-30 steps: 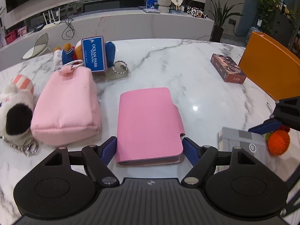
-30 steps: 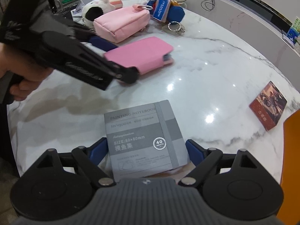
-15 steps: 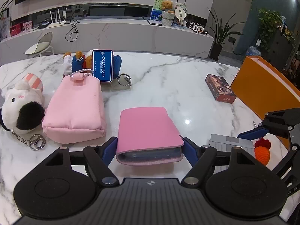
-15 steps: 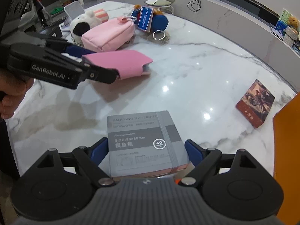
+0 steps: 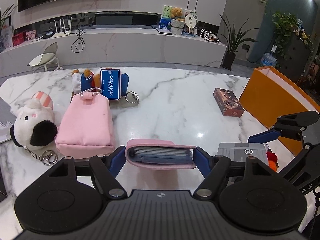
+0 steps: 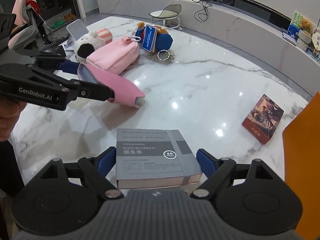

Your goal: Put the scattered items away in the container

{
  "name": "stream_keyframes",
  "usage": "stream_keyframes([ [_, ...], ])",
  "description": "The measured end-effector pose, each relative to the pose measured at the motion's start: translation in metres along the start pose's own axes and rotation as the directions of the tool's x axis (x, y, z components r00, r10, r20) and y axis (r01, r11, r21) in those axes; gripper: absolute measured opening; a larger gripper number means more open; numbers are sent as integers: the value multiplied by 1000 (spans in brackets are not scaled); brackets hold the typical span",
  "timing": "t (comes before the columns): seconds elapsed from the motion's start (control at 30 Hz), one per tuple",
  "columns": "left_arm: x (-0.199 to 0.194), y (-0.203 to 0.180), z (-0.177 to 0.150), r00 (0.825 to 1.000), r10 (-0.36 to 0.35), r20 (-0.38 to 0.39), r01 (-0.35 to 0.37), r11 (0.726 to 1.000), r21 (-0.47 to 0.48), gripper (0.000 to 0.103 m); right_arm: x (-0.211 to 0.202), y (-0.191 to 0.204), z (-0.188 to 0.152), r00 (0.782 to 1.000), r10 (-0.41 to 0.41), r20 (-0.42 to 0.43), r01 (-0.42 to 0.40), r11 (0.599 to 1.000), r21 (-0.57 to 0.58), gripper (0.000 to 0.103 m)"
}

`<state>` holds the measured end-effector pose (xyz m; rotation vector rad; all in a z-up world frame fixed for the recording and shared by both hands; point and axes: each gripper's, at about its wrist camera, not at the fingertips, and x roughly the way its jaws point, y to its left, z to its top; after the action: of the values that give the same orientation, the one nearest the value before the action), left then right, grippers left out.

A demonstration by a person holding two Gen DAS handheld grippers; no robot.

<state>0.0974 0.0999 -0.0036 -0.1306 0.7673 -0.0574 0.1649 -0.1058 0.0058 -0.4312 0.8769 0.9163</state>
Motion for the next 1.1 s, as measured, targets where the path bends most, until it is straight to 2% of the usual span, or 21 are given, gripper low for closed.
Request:
stream_keyframes([
  [0.37, -10, -10, 6, 1000, 4, -5, -4, 1000, 17, 83, -16, -3, 7, 999, -3, 49, 2, 1000, 21, 87],
  [0.67, -34, -26, 48, 999, 8, 50, -12, 998, 68, 83, -47, -9, 25, 992, -18, 127, 11, 998, 56, 87],
  [0.93, -59, -50, 92, 992, -12, 123, -3, 993, 122, 83, -92, -29, 45, 970, -67, 232, 36, 990, 137, 87],
  [1.1, -75, -73, 118, 983, -48, 177, 20, 988, 155, 83, -127, -41, 54, 942, -118, 314, 60, 980, 190, 87],
])
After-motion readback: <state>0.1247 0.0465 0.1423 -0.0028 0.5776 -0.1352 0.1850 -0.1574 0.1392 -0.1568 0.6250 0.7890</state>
